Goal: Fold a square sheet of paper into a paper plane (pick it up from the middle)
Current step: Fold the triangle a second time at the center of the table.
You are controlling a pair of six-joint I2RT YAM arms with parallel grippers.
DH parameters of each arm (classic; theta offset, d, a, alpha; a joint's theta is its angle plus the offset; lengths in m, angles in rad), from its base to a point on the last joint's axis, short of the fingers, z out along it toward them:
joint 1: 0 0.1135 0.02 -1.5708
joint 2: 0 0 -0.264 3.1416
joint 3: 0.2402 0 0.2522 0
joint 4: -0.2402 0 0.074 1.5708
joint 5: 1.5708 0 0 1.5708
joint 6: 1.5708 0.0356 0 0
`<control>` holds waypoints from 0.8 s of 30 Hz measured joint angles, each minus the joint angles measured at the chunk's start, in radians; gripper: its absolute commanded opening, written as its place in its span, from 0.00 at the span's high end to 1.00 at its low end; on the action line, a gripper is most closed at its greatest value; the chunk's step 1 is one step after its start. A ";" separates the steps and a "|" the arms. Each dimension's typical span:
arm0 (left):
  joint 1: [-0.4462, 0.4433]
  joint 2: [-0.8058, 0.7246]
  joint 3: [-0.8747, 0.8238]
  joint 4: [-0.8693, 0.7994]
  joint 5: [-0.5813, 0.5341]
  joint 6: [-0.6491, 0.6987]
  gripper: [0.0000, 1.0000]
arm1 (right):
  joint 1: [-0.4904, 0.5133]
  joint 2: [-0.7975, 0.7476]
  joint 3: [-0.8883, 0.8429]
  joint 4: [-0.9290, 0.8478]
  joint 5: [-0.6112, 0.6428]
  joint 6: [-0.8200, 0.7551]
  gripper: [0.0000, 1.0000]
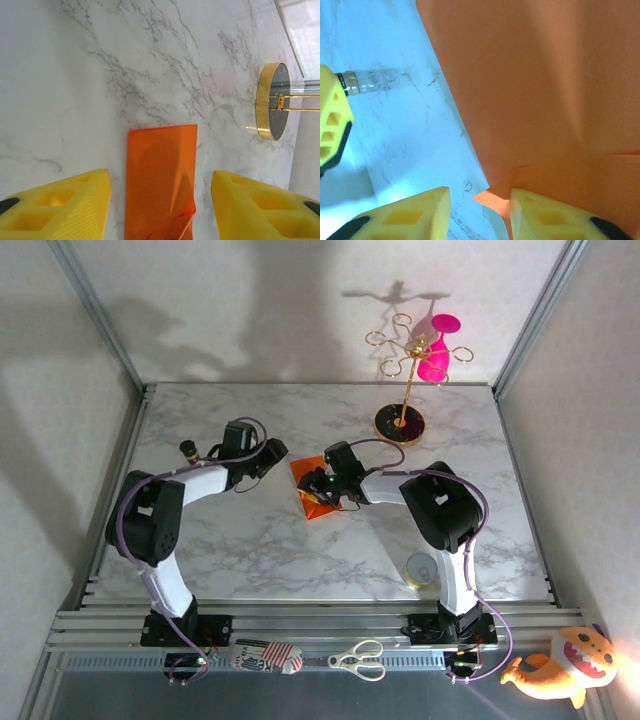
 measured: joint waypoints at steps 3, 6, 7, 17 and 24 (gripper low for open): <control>-0.003 -0.029 -0.034 -0.001 0.001 -0.003 0.49 | 0.000 0.000 0.000 -0.002 0.003 0.000 0.65; -0.015 -0.051 -0.063 -0.004 0.004 -0.002 0.52 | 0.000 0.000 0.000 -0.008 0.009 -0.001 0.66; -0.021 -0.057 -0.072 -0.004 0.006 -0.003 0.53 | 0.000 0.000 0.000 -0.009 0.012 -0.001 0.66; -0.050 -0.076 -0.129 -0.007 0.036 -0.006 0.58 | 0.000 -0.002 0.000 -0.008 0.013 -0.023 0.65; -0.055 -0.076 -0.130 -0.007 0.058 -0.019 0.63 | 0.000 -0.002 -0.008 -0.008 0.016 -0.039 0.73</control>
